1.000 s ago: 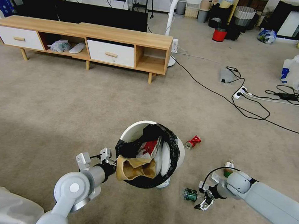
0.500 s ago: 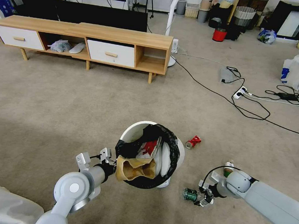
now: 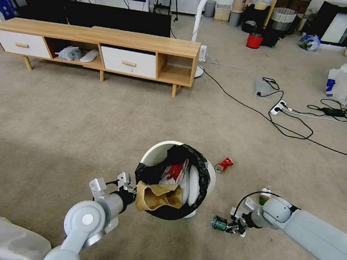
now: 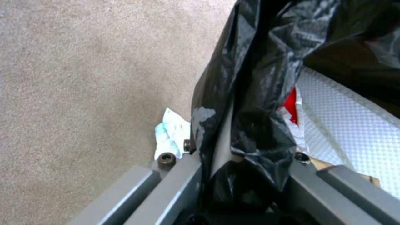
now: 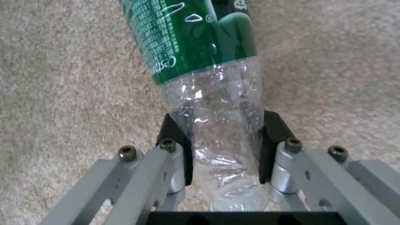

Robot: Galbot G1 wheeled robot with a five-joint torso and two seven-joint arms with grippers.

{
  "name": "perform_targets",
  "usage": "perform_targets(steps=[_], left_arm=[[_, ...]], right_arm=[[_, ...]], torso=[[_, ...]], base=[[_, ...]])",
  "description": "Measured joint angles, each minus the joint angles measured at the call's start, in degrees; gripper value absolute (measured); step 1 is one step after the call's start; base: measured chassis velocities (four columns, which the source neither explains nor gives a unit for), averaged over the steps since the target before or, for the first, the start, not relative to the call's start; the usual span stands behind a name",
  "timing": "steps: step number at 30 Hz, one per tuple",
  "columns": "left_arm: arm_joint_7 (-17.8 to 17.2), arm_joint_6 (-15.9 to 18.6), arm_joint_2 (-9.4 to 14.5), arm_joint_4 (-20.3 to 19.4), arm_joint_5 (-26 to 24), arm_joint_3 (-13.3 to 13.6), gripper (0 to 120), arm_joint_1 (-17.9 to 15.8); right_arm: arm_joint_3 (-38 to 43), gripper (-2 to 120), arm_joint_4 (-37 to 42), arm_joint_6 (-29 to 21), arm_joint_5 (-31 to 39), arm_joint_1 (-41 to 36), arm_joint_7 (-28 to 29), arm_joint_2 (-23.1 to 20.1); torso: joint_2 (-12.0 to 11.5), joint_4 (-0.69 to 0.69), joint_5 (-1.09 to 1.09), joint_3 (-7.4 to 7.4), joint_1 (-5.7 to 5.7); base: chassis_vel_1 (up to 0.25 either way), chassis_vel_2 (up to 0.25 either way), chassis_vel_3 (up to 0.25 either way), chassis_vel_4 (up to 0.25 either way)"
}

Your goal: Pick up the trash bin and place the garbage on the floor into it.

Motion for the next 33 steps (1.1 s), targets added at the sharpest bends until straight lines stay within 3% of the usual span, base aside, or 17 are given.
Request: perform_targets(steps=[6,18,20,22,24,25,26,27,29,33], left_arm=[[-0.1,0.0,-0.1,0.1,0.2,0.4,0,-0.1],[-0.3,0.1,0.3,0.7,0.7,1.9,0,-0.5],[-0.5,0.1,1.3,0.7,0.6,2.5,0,-0.9],[-0.5,0.1,1.3,0.7,0.6,2.5,0,-0.9],[-0.8,0.0,2.5,0.8,-0.1,3.1,0,-1.3],[-0.8,0.0,2.5,0.8,-0.1,3.1,0,-1.3],[-1.3,-0.1,3.8,0.8,-1.1,3.8,0,-1.8],[-1.3,-0.1,3.8,0.8,-1.1,3.8,0,-1.8],[-2.3,-0.4,5.1,0.8,-2.6,4.7,0,-2.6],[-3.1,-0.5,6.2,0.7,-3.9,5.4,0,-3.1]], right_arm=[[1.8,26,2.0,-0.1,0.6,-1.1,1.0,-1.7],[13.4,24,12.3,-1.2,4.3,-9.8,4.1,-10.6],[21.2,24,16.2,-1.5,5.7,-17.9,5.1,-14.8],[21.2,24,16.2,-1.5,5.7,-17.9,5.1,-14.8],[30.3,24,20.0,-1.6,7.5,-25.3,7.1,-18.9],[30.3,24,20.0,-1.6,7.5,-25.3,7.1,-18.9],[36.7,24,23.7,-1.6,9.3,-30.3,8.8,-22.0],[36.7,24,23.7,-1.6,9.3,-30.3,8.8,-22.0],[44.7,24,27.6,-1.6,11.0,-36.4,9.9,-24.8],[49.0,24,30.2,-1.8,13.3,-38.7,11.2,-26.2]], torso=[[0.0,-0.02,0.00,0.00,0.00],[0.0,0.02,-0.01,0.00,0.00],[0.0,-0.04,0.01,0.00,0.00],[0.0,-0.04,0.01,0.00,0.00],[0.0,-0.07,-0.01,-0.01,0.00],[0.0,-0.07,-0.01,-0.01,0.00],[0.0,-0.02,-0.05,-0.01,0.00],[0.0,-0.02,-0.05,-0.01,0.00],[0.0,0.02,-0.03,0.00,0.00],[0.0,-0.03,-0.03,-0.01,0.00]], base=[[0.000,0.000,0.000,0.000],[0.000,0.000,0.000,0.000],[0.000,0.000,0.000,0.000],[0.000,0.000,0.000,0.000],[0.000,0.000,0.000,0.000],[0.000,0.000,0.000,0.000],[0.000,0.000,0.000,0.000],[0.000,0.000,0.000,0.000],[0.000,0.000,0.000,0.000],[0.000,0.000,0.000,0.000]])
